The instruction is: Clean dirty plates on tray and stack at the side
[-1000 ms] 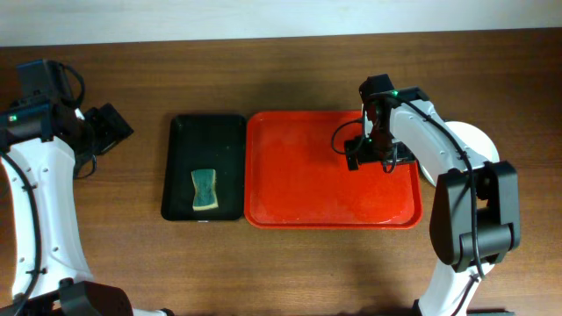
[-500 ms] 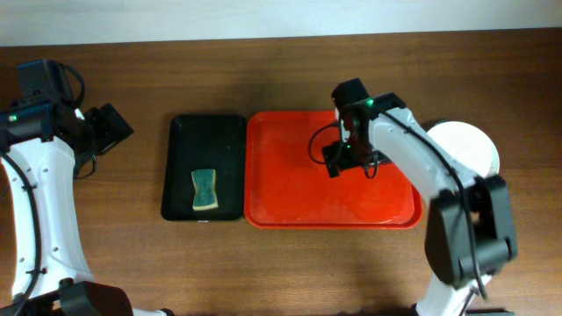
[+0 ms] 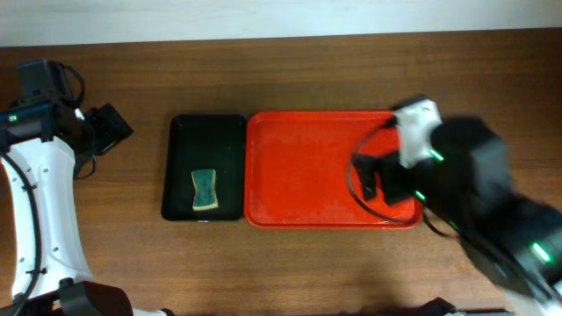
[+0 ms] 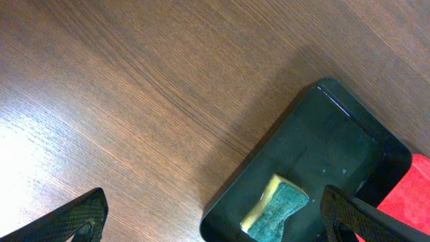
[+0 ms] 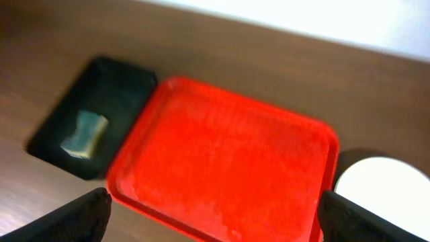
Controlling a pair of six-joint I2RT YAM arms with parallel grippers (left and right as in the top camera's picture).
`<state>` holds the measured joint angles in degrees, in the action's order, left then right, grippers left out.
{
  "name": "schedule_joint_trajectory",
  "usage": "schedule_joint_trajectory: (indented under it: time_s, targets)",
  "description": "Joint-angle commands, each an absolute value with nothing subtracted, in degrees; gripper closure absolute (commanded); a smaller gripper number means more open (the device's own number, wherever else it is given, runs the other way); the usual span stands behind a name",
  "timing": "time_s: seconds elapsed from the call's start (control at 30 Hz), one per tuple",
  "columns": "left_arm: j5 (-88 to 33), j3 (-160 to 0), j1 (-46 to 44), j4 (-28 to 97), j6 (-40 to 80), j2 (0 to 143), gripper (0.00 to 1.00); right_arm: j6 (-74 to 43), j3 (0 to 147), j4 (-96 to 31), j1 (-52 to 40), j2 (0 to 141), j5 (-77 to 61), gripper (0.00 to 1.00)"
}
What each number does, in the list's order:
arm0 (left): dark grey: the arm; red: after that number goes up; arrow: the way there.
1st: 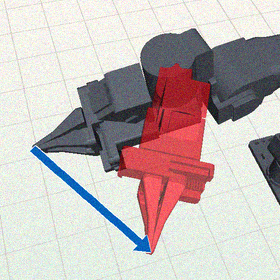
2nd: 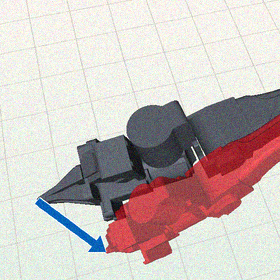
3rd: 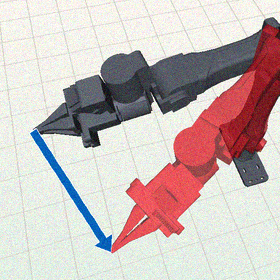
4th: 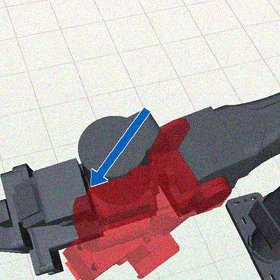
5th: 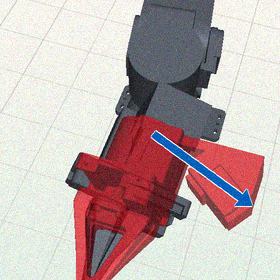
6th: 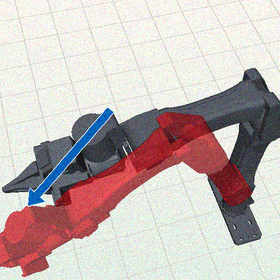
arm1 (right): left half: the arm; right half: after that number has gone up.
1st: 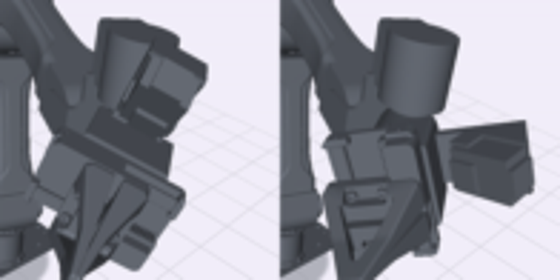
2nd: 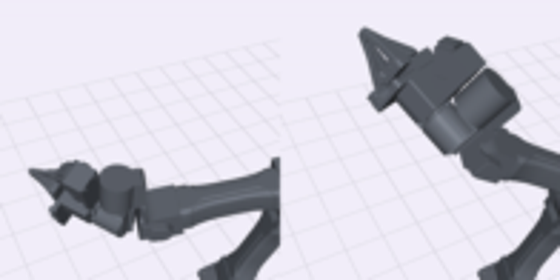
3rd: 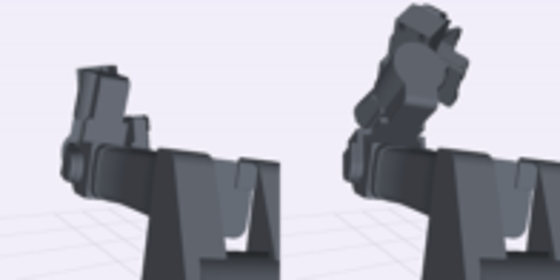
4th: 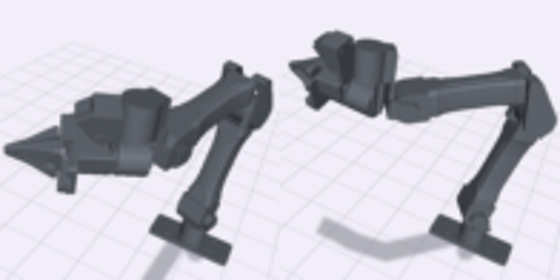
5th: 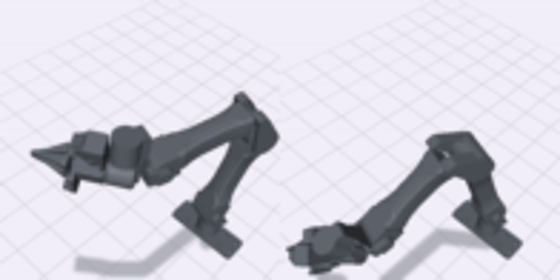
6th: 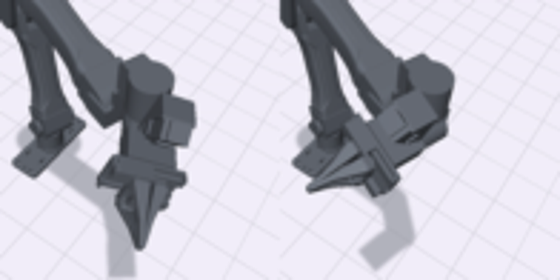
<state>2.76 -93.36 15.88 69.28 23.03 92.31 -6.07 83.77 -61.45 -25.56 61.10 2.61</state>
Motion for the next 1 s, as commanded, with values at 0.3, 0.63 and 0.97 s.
schedule_joint_trajectory:
  time_s: [0.3,0.63,0.97]
  targets:
    - [2.35,-93.36,16.03,69.32,23.55,92.33,0.01,-4.67,81.89,-64.62,-24.93,28.67,5.23,0.02]
    - [2.35,-93.38,16.03,69.32,23.55,92.33,0.01,-4.69,58.85,-57.69,-16.82,3.88,5.21,0.02]
    - [2.35,-93.38,16.03,69.32,23.55,92.33,0.01,-4.91,28.21,-14.02,-5.72,0.25,0.84,0.02]
